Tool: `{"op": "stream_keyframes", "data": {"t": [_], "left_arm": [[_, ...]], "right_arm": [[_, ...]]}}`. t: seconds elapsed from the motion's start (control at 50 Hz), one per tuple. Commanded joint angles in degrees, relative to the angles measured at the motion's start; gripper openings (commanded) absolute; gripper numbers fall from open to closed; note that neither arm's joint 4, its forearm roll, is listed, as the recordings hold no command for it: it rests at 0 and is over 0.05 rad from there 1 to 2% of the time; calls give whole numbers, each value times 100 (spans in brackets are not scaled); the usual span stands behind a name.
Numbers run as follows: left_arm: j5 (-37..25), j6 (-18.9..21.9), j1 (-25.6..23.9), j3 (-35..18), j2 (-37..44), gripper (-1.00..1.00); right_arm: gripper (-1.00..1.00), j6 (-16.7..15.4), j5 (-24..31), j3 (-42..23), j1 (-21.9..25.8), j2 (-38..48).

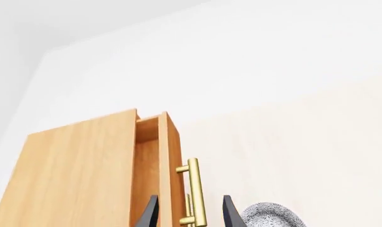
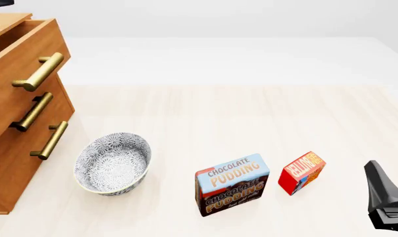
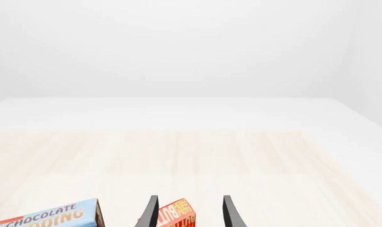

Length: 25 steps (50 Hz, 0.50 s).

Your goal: Put the butter at the back in the top drawer of the cabinet and close it.

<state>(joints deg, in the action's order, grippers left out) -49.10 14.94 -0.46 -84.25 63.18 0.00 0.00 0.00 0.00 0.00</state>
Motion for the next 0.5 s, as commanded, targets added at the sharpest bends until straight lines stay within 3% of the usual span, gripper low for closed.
{"op": "stream_keyframes", "data": {"t": [0.02, 0.5], "left_arm": [[-33, -127, 46, -38, 106, 100], [24, -367, 172, 18, 298, 100]], "right_arm": [[100, 0, 0, 0, 0, 0], [100, 0, 0, 0, 0, 0]]}}
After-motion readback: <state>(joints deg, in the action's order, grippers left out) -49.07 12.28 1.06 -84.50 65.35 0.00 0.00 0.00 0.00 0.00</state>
